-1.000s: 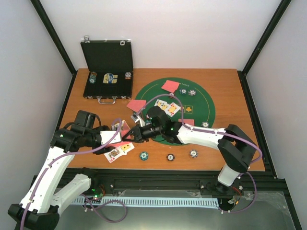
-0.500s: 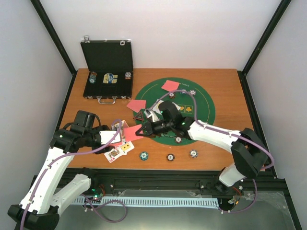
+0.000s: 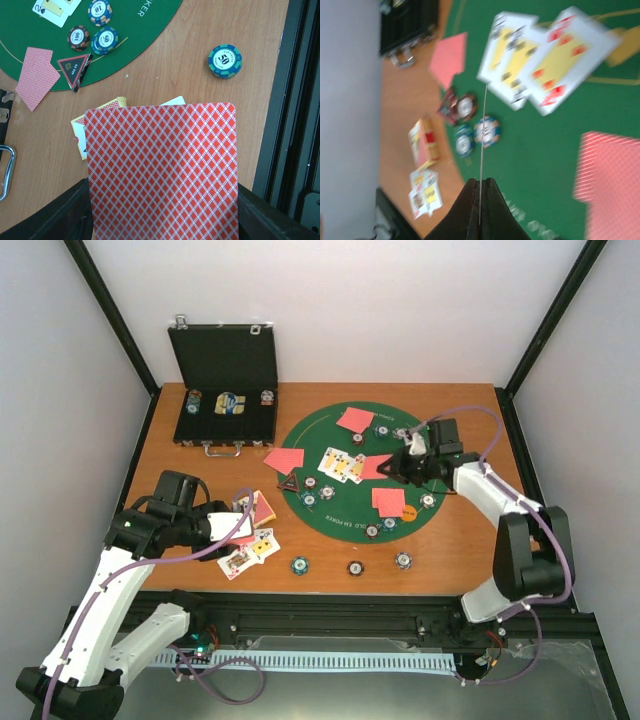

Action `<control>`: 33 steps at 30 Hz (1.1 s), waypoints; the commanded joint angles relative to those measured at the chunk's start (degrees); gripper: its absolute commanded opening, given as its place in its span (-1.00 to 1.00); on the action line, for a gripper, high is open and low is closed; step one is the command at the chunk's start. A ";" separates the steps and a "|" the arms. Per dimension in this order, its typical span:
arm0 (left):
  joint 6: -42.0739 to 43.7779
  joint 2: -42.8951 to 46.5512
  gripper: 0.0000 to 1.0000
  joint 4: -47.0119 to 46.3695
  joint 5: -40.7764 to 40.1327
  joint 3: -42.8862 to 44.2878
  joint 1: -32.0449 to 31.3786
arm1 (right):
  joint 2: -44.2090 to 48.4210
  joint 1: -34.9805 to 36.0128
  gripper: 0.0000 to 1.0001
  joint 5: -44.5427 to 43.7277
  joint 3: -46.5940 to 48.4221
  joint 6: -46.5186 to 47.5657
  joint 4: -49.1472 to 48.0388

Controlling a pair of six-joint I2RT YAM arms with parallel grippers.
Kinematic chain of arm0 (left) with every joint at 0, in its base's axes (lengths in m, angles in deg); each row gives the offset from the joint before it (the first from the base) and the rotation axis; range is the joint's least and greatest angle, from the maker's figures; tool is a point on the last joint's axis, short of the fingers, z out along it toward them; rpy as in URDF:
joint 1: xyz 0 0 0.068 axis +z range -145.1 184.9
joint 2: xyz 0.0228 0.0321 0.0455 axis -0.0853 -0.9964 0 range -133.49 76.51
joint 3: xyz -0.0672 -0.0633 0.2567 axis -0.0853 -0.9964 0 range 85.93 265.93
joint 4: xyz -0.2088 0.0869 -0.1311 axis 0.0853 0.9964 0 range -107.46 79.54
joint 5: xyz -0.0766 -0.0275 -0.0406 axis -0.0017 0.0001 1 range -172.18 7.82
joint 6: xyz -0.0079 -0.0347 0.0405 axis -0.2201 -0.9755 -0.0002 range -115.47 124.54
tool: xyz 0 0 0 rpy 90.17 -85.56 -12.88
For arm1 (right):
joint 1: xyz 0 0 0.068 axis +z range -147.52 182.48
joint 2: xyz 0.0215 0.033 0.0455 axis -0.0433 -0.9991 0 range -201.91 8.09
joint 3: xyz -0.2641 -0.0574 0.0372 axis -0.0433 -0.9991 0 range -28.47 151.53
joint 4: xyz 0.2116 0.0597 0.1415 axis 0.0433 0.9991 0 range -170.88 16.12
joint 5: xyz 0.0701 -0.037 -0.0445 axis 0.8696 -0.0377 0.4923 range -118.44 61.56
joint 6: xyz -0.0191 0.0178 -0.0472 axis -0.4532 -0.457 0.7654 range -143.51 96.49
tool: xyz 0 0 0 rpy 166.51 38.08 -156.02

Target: Distribute texas hold em gaming equipment

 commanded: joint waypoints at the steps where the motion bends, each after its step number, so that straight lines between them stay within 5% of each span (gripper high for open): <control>1: 0.97 0.05 -0.34 -0.83 0.92 1.17 -0.19 | -7.68 -6.14 -0.95 0.65 4.24 6.55 3.52; 9: 1.34 0.43 -0.34 -0.37 -0.09 1.62 -0.19 | -21.11 -8.85 -0.94 0.79 15.96 9.87 7.07; 21: 1.32 -0.03 -0.34 -0.40 0.19 1.78 -0.19 | -29.61 -10.14 -0.94 0.85 19.49 9.55 5.95; 23: 1.32 -0.17 -0.34 -0.46 0.25 1.94 -0.19 | -29.96 -10.23 -0.77 -1.76 20.74 9.95 7.79; 25: 1.34 -0.20 -0.34 -0.46 0.45 1.99 -0.19 | -29.50 -10.14 -0.33 -5.19 21.62 10.29 9.88; 33: 1.04 0.19 -0.33 -0.20 1.07 2.14 -0.19 | -25.17 -10.13 0.40 -23.79 24.38 11.04 18.79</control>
